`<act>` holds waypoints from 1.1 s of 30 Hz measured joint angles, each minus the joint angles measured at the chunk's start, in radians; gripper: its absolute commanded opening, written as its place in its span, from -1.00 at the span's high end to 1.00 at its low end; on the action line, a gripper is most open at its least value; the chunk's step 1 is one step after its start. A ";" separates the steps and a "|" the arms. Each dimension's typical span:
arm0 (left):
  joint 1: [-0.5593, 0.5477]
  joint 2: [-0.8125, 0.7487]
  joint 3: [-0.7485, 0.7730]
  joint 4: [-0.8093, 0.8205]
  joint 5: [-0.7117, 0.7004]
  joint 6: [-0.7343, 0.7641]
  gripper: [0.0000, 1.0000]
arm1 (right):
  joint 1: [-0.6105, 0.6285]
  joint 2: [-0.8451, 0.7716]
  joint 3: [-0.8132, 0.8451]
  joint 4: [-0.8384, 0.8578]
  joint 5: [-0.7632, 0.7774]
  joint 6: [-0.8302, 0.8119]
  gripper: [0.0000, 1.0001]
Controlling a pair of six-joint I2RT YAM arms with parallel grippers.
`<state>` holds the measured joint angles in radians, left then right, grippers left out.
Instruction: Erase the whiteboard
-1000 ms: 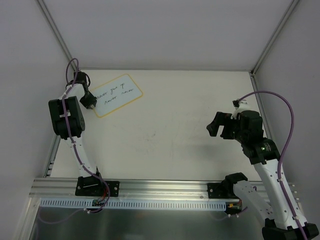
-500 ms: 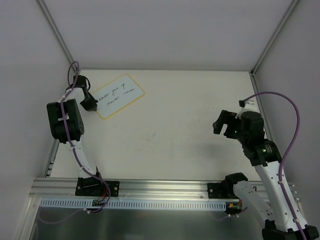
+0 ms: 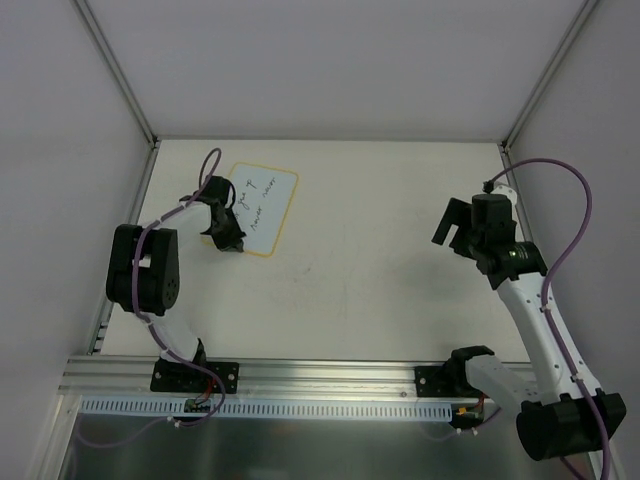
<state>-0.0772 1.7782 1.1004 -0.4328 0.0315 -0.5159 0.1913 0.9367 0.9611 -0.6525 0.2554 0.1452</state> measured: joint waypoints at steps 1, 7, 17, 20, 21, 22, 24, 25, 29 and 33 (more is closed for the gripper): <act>-0.026 -0.019 -0.026 0.002 0.011 -0.013 1.00 | -0.005 0.020 0.007 0.002 -0.003 0.006 -0.98; -0.120 -0.102 -0.120 -0.017 0.042 -0.076 0.73 | -0.008 0.097 0.025 0.026 -0.040 0.012 -0.98; -0.175 -0.117 0.097 -0.091 0.043 -0.021 -0.03 | -0.008 0.119 0.028 0.039 -0.080 -0.028 -0.98; -0.225 -0.077 0.235 -0.083 0.043 0.010 -0.04 | -0.008 0.115 0.028 0.039 -0.085 -0.040 -0.98; -0.234 -0.054 0.272 -0.073 0.040 0.018 -0.04 | -0.009 0.112 0.028 0.040 -0.087 -0.043 -0.98; -0.244 -0.016 0.314 -0.062 0.040 0.030 -0.03 | -0.008 0.106 0.028 0.040 -0.089 -0.046 -0.99; -0.257 0.061 0.379 -0.055 0.038 0.050 -0.04 | -0.009 0.089 0.025 0.041 -0.100 -0.052 -0.98; -0.261 0.100 0.406 -0.053 0.037 0.059 -0.03 | -0.009 0.077 0.022 0.042 -0.106 -0.054 -0.98; -0.264 0.224 0.467 -0.057 0.035 0.094 -0.03 | -0.010 0.022 0.003 0.045 -0.122 -0.065 -0.98; -0.264 0.298 0.506 -0.074 0.034 0.123 -0.02 | -0.010 -0.032 -0.020 0.043 -0.131 -0.075 -0.98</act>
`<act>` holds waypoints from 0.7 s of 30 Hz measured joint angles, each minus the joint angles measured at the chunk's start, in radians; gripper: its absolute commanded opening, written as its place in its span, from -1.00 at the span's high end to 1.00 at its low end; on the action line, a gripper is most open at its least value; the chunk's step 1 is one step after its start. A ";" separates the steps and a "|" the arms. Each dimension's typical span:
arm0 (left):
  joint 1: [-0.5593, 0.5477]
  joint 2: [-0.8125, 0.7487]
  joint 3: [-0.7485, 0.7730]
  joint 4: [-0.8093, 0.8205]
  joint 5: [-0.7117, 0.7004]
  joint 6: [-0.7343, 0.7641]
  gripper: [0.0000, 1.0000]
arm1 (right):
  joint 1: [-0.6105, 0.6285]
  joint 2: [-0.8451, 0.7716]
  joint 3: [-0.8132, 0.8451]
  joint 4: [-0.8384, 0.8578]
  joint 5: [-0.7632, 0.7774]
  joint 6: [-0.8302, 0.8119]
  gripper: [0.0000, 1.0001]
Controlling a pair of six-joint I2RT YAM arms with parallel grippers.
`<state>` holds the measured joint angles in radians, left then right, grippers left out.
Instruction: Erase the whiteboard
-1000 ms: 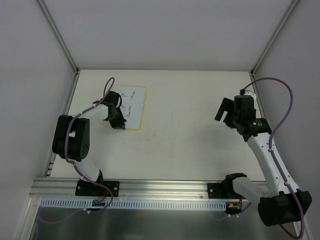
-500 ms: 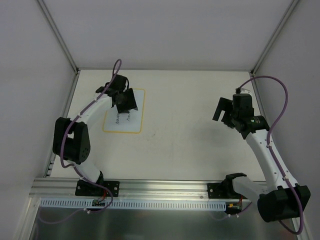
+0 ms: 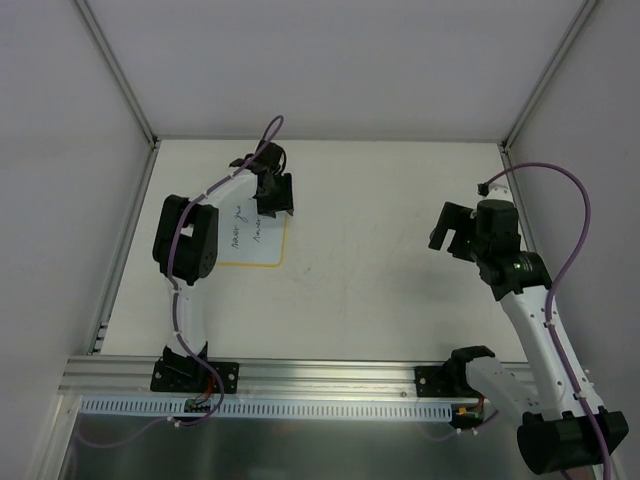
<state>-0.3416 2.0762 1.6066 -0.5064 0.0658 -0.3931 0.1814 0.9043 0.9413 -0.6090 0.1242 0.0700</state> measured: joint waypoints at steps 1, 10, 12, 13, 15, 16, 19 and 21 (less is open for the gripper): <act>0.000 0.010 0.007 -0.002 0.000 0.007 -0.01 | 0.000 -0.011 -0.005 0.000 -0.001 -0.001 -0.98; -0.032 0.079 0.056 0.002 -0.003 0.045 -0.01 | 0.000 -0.058 -0.025 -0.010 -0.002 0.000 -0.98; -0.034 0.090 0.066 0.002 0.002 0.047 -0.01 | 0.000 -0.066 -0.028 -0.010 -0.002 0.000 -0.98; -0.038 0.093 0.072 0.005 0.002 0.047 -0.01 | 0.000 -0.070 -0.029 -0.010 -0.002 0.000 -0.98; -0.040 0.103 0.080 0.009 0.005 0.048 0.03 | 0.000 -0.080 -0.032 -0.010 -0.002 0.001 -0.98; -0.042 0.104 0.083 0.008 0.005 0.049 0.05 | 0.000 -0.084 -0.034 -0.010 -0.002 0.001 -0.98; -0.050 0.109 0.088 0.010 0.005 0.064 0.12 | 0.000 -0.101 -0.037 -0.012 -0.002 0.004 -0.98; -0.062 0.110 0.088 0.012 0.004 0.080 0.21 | 0.000 -0.113 -0.040 -0.014 -0.001 0.005 -0.98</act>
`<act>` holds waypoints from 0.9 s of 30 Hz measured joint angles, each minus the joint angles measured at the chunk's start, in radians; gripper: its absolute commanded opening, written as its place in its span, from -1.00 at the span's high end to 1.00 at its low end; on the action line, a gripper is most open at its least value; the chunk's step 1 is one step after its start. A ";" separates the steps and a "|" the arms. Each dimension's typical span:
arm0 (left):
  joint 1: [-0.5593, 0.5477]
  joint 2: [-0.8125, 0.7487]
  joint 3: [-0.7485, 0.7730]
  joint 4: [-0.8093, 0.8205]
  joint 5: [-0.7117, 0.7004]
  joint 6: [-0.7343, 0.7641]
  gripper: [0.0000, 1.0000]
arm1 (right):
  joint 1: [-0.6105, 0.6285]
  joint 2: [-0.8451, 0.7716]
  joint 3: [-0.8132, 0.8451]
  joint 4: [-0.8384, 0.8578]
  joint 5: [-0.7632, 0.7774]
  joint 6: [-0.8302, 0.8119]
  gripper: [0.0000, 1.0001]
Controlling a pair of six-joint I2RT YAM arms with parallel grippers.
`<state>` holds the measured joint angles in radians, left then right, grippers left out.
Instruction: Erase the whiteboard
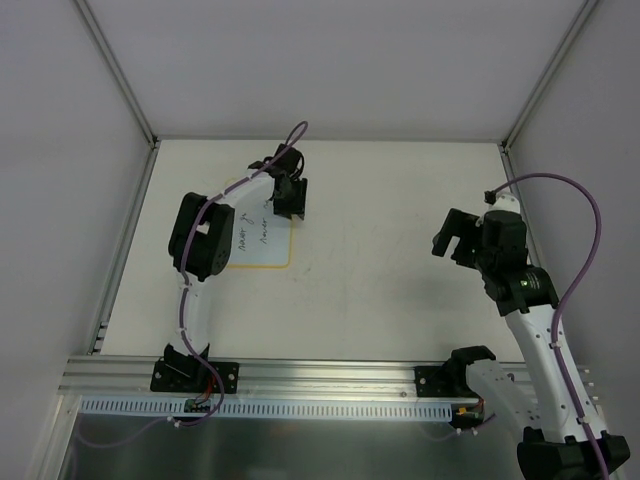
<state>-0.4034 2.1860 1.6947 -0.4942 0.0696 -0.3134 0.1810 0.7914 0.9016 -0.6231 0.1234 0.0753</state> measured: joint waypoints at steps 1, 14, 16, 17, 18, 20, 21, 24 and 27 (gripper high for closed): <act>-0.014 0.000 0.000 0.002 0.000 0.013 0.25 | 0.000 -0.005 0.000 -0.002 0.000 0.002 -0.99; -0.410 -0.038 -0.099 0.097 0.053 0.060 0.45 | 0.000 -0.007 -0.022 -0.004 0.025 0.012 -0.98; -0.454 -0.045 -0.108 0.095 0.071 0.040 0.37 | 0.000 -0.001 -0.022 -0.004 0.039 0.013 -0.98; -0.475 -0.048 -0.110 0.093 0.084 0.029 0.25 | 0.000 0.003 -0.022 -0.004 0.048 0.014 -0.98; -0.488 -0.050 -0.111 0.087 0.094 0.017 0.19 | -0.001 0.009 -0.022 -0.004 0.058 0.018 -0.98; -0.505 -0.059 -0.112 0.071 0.105 -0.008 0.04 | -0.006 0.021 -0.022 -0.004 0.074 0.024 -0.98; -0.506 -0.065 -0.112 0.056 0.103 -0.019 -0.14 | -0.015 0.031 -0.022 -0.004 0.084 0.032 -0.98; -0.493 -0.102 -0.114 0.010 0.076 -0.055 -0.81 | -0.056 0.078 -0.021 -0.003 0.115 0.057 -0.98; -0.466 -0.179 -0.117 -0.014 0.048 -0.095 -0.97 | -0.113 0.160 -0.012 -0.006 0.153 0.084 -0.98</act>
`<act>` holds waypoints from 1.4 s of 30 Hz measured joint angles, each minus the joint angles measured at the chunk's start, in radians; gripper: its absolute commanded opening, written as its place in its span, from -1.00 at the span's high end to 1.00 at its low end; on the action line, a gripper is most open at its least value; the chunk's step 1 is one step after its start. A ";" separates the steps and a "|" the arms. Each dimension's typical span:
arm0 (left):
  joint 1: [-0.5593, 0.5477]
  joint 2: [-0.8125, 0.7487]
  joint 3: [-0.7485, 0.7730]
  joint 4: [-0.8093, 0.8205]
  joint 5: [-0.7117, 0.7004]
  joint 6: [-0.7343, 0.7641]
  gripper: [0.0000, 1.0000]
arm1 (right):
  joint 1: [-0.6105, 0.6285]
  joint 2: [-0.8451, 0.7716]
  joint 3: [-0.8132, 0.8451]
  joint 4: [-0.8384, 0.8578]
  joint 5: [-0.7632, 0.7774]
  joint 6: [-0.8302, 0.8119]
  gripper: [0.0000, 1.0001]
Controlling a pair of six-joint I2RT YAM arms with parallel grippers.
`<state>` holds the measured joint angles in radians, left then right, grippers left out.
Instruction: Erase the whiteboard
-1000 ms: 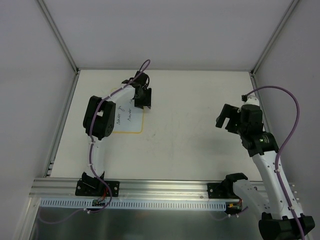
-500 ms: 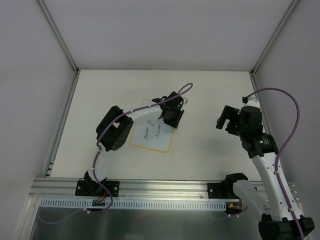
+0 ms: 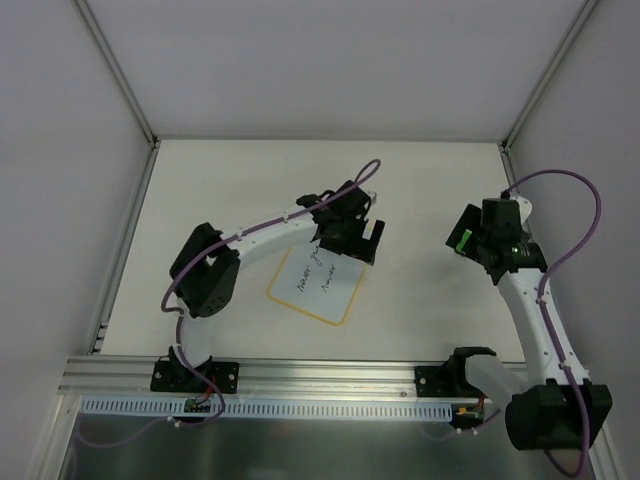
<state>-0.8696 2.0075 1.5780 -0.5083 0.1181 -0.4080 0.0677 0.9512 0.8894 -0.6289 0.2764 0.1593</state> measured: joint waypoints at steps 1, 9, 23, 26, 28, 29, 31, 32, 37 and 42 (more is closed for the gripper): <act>0.015 -0.043 -0.003 -0.004 -0.010 -0.014 -0.98 | -0.024 0.051 0.015 -0.004 0.011 0.010 -0.98; 0.182 -0.410 -0.186 0.018 -0.076 -0.118 -0.97 | -0.171 0.432 0.175 0.015 -0.006 0.024 -0.91; 0.399 -0.677 -0.674 -0.029 -0.124 -0.221 -0.93 | -0.251 0.788 0.301 0.101 -0.164 -0.027 -0.29; 0.429 -0.706 -0.705 -0.028 -0.127 -0.233 -0.90 | -0.251 0.798 0.301 0.114 -0.183 -0.037 -0.21; 0.441 -0.707 -0.718 -0.027 -0.129 -0.236 -0.88 | -0.251 0.803 0.301 0.122 -0.188 -0.041 -0.17; 0.446 -0.706 -0.723 -0.027 -0.129 -0.236 -0.87 | -0.251 0.808 0.301 0.126 -0.188 -0.042 -0.07; 0.446 -0.705 -0.730 -0.028 -0.130 -0.236 -0.86 | -0.251 0.820 0.301 0.128 -0.187 -0.046 -0.02; 0.446 -0.704 -0.730 -0.028 -0.129 -0.236 -0.86 | -0.251 0.827 0.301 0.128 -0.187 -0.047 0.02; 0.446 -0.701 -0.730 -0.027 -0.130 -0.236 -0.80 | -0.251 0.858 0.301 0.129 -0.187 -0.050 0.09; 0.446 -0.682 -0.730 -0.026 -0.130 -0.237 -0.67 | -0.251 0.860 0.301 0.132 -0.185 -0.065 0.28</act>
<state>-0.4236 1.3258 0.8478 -0.5339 -0.0116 -0.6445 -0.1829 1.8114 1.1908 -0.4965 0.0917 0.0940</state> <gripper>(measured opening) 0.862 0.400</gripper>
